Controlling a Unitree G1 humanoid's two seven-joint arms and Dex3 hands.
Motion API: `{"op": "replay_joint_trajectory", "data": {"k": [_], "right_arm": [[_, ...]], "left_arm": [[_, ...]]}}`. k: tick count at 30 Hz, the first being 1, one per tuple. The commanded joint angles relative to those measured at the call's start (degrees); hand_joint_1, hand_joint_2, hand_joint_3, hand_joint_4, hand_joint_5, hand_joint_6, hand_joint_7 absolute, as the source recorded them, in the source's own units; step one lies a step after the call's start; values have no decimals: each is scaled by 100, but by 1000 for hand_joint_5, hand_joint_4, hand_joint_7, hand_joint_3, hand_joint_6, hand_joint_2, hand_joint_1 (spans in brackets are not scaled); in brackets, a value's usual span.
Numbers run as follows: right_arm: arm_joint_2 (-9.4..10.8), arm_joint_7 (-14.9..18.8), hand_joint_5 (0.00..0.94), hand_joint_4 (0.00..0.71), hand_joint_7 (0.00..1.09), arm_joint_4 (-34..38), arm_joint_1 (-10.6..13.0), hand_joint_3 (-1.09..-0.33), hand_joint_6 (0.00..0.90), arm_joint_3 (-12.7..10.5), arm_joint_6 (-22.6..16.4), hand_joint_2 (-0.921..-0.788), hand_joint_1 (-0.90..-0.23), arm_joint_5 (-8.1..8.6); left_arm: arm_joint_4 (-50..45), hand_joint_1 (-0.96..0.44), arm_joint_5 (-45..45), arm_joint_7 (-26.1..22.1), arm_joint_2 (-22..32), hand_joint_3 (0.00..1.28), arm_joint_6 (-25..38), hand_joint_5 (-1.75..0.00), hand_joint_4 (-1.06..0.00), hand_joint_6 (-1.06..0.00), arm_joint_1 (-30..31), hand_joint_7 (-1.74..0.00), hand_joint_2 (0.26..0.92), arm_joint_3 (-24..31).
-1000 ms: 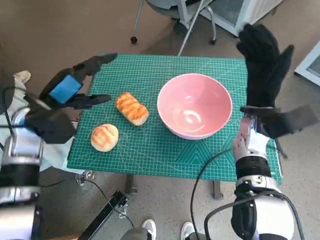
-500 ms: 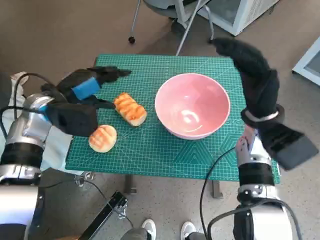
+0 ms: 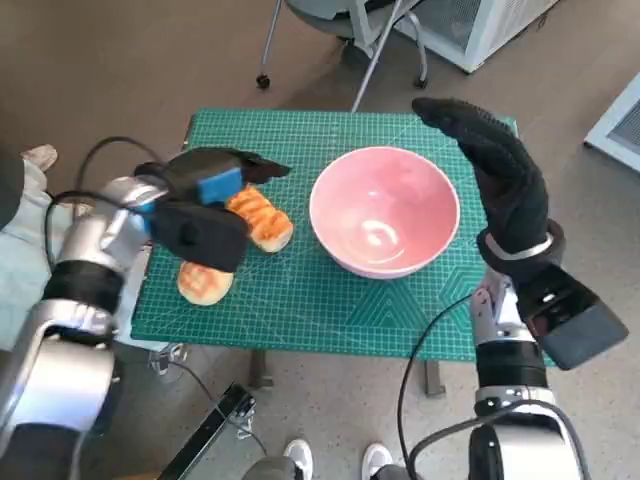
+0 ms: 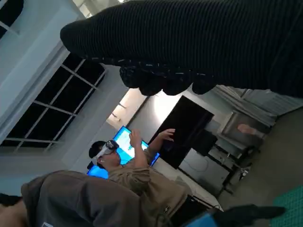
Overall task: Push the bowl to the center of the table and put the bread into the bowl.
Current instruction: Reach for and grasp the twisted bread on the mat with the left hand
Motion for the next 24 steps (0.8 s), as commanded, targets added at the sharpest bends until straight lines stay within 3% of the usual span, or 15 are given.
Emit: {"op": "replay_joint_trajectory", "data": {"k": [1,14,24], "right_arm": [[-71,-58,2,362,894,69,149,-693,21,-3,-1,-921,-579,36],[-82,-260,2,363,894,19,248,-698,16,74,-57,-921,-586,-76],[-118,-343,3,365,899,-59,341,-693,3,104,-78,-921,-600,-92]], "left_arm": [[172,-133,290,101,-144,0,218,0,-297,-378,-180,-52,808,-302],[556,-113,775,339,-620,0,579,-8,-307,-408,-136,-45,806,-928],[743,-91,955,410,-728,15,861,-38,-424,-580,-108,-107,841,-1228]]}}
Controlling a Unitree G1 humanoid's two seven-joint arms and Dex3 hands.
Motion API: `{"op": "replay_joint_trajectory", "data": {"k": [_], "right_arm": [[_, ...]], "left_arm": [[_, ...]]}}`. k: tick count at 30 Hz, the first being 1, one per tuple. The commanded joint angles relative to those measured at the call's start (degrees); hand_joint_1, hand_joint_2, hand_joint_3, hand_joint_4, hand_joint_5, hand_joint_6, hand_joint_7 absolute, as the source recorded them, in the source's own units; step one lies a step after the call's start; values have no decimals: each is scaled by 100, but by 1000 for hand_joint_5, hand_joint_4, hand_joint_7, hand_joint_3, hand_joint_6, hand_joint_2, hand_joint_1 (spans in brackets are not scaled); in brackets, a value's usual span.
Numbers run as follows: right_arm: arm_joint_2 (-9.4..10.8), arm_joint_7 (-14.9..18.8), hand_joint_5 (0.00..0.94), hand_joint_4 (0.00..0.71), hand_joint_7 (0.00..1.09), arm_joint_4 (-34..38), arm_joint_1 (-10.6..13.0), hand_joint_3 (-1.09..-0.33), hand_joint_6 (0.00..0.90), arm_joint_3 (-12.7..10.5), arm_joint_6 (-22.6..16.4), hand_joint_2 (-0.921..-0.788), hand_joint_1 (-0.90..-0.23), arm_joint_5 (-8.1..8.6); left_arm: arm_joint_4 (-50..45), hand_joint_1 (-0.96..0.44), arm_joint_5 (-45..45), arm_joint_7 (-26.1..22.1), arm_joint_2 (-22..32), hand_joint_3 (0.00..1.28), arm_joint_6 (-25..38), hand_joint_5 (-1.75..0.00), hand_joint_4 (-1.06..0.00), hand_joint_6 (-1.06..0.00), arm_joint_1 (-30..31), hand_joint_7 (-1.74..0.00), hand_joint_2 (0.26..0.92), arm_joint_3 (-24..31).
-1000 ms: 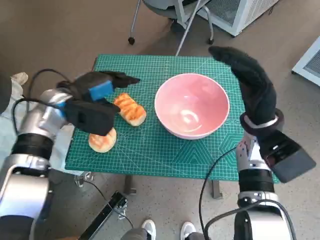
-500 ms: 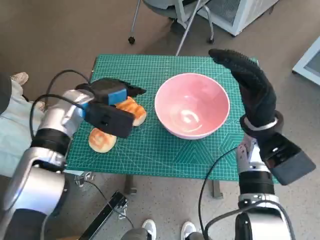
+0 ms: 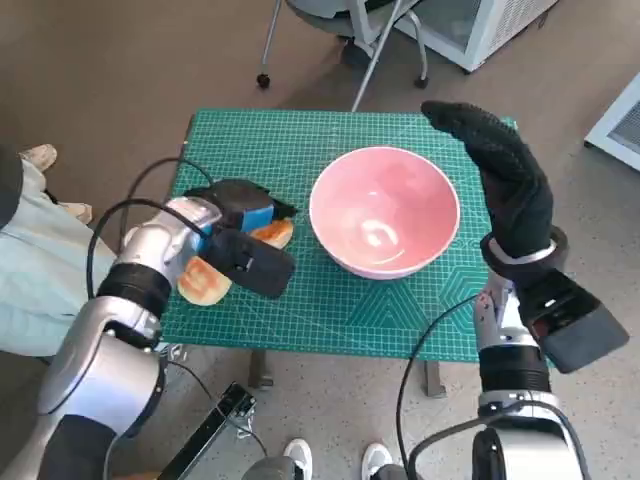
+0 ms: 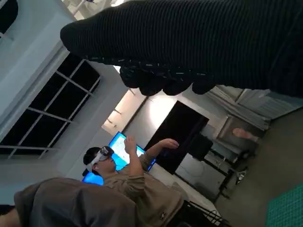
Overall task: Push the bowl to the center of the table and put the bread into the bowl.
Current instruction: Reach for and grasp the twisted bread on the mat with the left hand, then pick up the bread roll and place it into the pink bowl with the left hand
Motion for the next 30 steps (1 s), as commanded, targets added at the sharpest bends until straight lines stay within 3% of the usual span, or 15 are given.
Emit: {"op": "replay_joint_trajectory", "data": {"k": [1,2,3,4,7,10,13,20,30], "right_arm": [[-49,-68,3,365,898,-28,185,-693,2,24,-22,-921,-601,-38],[-53,-74,3,365,898,-35,196,-692,1,24,-25,-921,-601,-37],[-55,-81,3,365,897,-42,206,-692,1,27,-27,-921,-601,-38],[-60,-89,2,364,897,-42,215,-693,1,29,-30,-921,-600,-38],[-66,-117,2,364,897,-43,232,-693,0,36,-28,-921,-599,-41],[-62,-148,2,364,896,-53,247,-694,0,45,-19,-921,-597,-49],[-58,-173,2,363,896,-47,253,-695,0,60,-10,-921,-595,-57],[-55,-229,2,363,895,-49,262,-696,0,99,22,-921,-599,-75],[-71,-182,1,362,896,-103,279,-699,-1,117,83,-921,-593,24]], "left_arm": [[131,-86,116,17,21,20,56,-57,-488,-632,-31,-129,858,-133],[129,-84,109,63,48,19,18,-57,-515,-651,-40,-137,865,-133],[127,-181,102,97,68,73,-11,-120,-631,-622,-46,-568,885,-135],[126,-243,68,142,102,117,-51,-196,-686,-592,-57,-856,898,-108],[122,-80,-53,247,202,119,-174,-903,-662,-566,-95,-1083,913,-1],[91,-26,-245,324,323,110,-334,-1127,-648,-583,-180,-1151,918,194],[27,-9,-432,340,431,110,-446,-1189,-620,-605,-320,-1193,920,411],[-283,-1,-890,431,683,102,-825,-1164,-627,-614,-736,-1243,920,964],[-1139,1,-1369,440,760,80,-1155,-1214,-626,-663,-1186,-1148,920,1543]]}}
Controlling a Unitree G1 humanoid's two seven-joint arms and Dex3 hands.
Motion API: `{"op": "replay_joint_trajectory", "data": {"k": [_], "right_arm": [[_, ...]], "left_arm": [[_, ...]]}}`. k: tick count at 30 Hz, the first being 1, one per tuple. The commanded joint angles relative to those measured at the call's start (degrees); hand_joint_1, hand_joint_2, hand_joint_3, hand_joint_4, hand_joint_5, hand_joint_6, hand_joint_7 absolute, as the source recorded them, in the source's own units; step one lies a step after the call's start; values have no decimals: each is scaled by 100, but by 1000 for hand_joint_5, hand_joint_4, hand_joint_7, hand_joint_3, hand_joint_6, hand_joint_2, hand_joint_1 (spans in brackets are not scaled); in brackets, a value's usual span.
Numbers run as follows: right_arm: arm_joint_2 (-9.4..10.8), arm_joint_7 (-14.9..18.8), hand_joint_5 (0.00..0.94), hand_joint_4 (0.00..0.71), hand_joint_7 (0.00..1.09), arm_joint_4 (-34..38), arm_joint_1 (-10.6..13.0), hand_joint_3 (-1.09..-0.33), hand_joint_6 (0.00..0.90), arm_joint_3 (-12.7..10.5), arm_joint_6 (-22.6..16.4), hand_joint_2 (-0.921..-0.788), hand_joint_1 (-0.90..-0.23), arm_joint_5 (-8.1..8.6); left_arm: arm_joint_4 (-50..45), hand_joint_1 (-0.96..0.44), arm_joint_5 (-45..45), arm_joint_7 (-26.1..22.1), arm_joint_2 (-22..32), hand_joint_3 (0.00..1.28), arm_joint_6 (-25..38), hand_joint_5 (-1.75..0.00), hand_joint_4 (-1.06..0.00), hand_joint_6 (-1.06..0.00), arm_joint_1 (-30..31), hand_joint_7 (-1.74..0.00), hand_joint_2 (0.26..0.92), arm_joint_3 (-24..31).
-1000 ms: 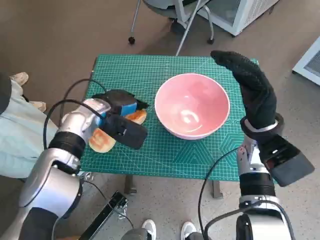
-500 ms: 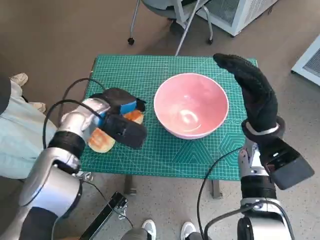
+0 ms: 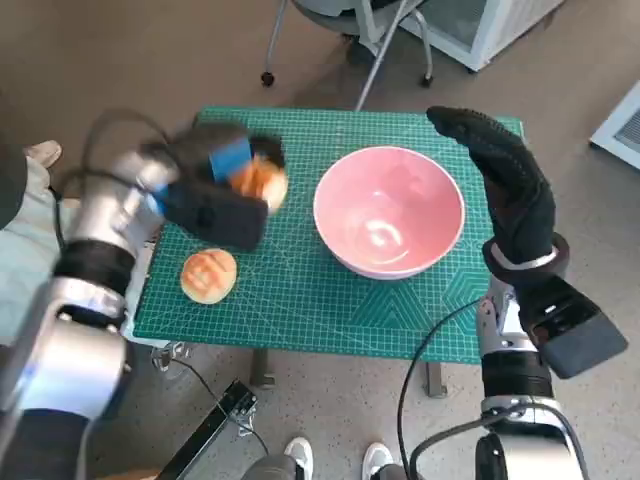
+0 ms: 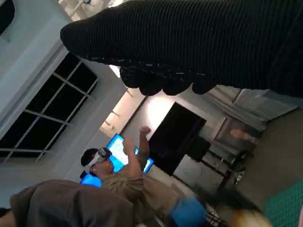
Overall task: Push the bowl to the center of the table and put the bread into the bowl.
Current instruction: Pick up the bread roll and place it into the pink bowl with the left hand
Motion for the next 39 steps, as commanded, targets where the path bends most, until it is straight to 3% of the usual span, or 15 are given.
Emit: {"op": "replay_joint_trajectory", "data": {"k": [1,7,17,29,31,33,34,35,37,39], "right_arm": [[-24,16,1,362,896,-6,156,-699,-1,12,87,-921,-593,55],[-34,85,1,362,891,12,159,-692,3,-3,91,-921,-591,159],[3,152,0,356,882,-44,221,-688,7,10,149,-921,-590,310],[15,115,1,354,875,-213,379,-682,12,-9,178,-921,-574,330],[10,108,1,354,871,-237,400,-679,15,-16,185,-921,-570,333],[0,96,0,354,868,-255,418,-678,16,-28,187,-921,-569,326],[-5,90,0,354,866,-261,424,-677,17,-34,187,-921,-570,322],[-10,86,0,354,865,-261,428,-676,18,-44,194,-921,-571,327],[-18,80,1,354,860,-273,433,-674,21,-57,212,-921,-575,336],[-23,72,0,353,857,-302,442,-672,23,-68,235,-921,-578,341]], "left_arm": [[-530,1,-310,37,-40,80,-289,-1215,-623,-666,-290,-1146,920,251],[-806,1,-412,143,-254,76,-490,-1209,-610,-687,-395,-1143,920,320],[-411,-1,-169,418,-965,80,-869,-1164,-614,-676,-482,-1195,921,-6],[147,-1,348,750,-1484,85,-763,-1194,-614,-660,-335,-1185,920,-563],[242,-1,402,756,-1539,85,-679,-1203,-628,-646,-288,-1176,920,-636],[308,-2,466,729,-1583,142,-546,-1264,-579,-564,-231,-1246,921,-710],[330,-33,492,714,-1599,147,-485,-1039,-460,-427,-208,-1095,903,-742],[355,-44,518,639,-1616,142,-381,-930,-432,-387,-185,-1024,901,-779],[387,-67,505,448,-1640,93,-210,-487,-228,-158,-157,-734,881,-807],[384,-86,393,164,-1646,64,-68,-256,-116,-80,-143,-515,859,-757]]}}
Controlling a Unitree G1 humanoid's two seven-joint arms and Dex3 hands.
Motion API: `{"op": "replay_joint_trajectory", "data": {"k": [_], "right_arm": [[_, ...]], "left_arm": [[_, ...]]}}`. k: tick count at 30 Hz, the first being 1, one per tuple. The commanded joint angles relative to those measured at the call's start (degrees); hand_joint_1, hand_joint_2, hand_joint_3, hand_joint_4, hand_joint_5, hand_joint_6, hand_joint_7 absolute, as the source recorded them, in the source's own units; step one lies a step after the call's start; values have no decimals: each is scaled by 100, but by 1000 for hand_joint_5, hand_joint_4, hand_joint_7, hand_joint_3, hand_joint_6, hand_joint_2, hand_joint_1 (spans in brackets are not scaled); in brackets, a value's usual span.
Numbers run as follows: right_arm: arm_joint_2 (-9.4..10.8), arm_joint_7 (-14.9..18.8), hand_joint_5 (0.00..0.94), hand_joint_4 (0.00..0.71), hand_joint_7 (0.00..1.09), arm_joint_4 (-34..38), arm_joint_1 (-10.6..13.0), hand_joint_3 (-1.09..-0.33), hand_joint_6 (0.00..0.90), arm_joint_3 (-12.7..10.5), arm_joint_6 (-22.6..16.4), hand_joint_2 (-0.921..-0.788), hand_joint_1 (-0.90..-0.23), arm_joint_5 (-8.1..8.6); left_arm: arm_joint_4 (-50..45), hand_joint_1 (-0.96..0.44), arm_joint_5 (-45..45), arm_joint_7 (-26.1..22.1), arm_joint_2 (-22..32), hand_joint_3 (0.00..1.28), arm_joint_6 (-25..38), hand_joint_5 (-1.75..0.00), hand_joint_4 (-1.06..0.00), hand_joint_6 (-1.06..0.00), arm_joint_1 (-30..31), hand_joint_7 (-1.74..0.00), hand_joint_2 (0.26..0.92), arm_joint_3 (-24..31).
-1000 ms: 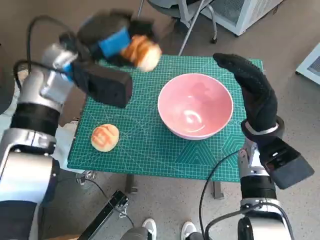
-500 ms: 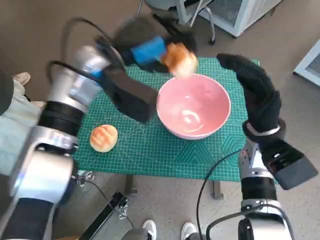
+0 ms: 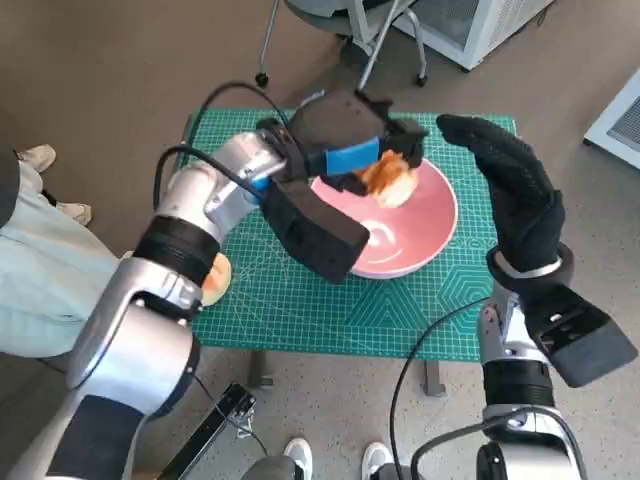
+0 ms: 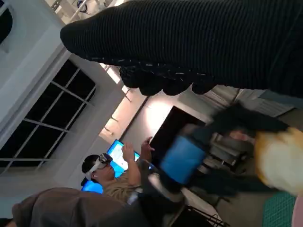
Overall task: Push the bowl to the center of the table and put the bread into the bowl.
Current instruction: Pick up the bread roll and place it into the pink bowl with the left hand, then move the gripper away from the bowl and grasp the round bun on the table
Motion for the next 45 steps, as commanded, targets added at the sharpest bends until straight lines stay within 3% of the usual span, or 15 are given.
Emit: {"op": "replay_joint_trajectory", "data": {"k": [1,6,11,17,23,28,37,45], "right_arm": [[-12,-31,0,352,856,-63,188,-671,26,-39,118,-921,-579,67],[-16,-66,2,356,857,-127,193,-666,39,-56,155,-921,-581,42],[-5,-78,4,360,859,-111,180,-662,47,-62,174,-921,-584,43],[15,-96,4,360,868,-152,206,-663,52,-58,195,-921,-579,38],[49,-96,7,367,877,-191,244,-662,48,-49,189,-921,-583,63],[60,-89,7,368,879,-159,232,-662,43,-50,179,-921,-585,69],[95,-38,1,355,871,37,131,-664,37,-57,129,-921,-564,67],[101,94,0,344,870,140,58,-670,27,-38,128,-921,-558,158]], "left_arm": [[65,-105,-114,-544,-17,46,349,-163,-74,-51,85,-414,839,34],[-340,-188,-582,-1195,213,14,333,-27,-12,-8,185,-282,800,384],[-899,-249,-1024,-1311,645,9,-118,-5,-6,0,551,-322,800,777],[-1974,-251,-1721,-1834,1402,5,-490,-18,-56,-26,1160,-356,800,1314],[-3813,-192,-2562,-2596,2234,0,-47,-10,-165,-224,2150,-187,781,1931],[-4929,-172,-3042,-3108,2876,0,497,-24,-221,-297,2967,-173,769,2362],[-5387,-186,-3108,-3361,3553,5,890,-8,-252,-347,4210,-97,755,2817],[-5533,-166,-2983,-3442,3749,8,1287,0,-241,-364,4856,-41,763,2905]]}}
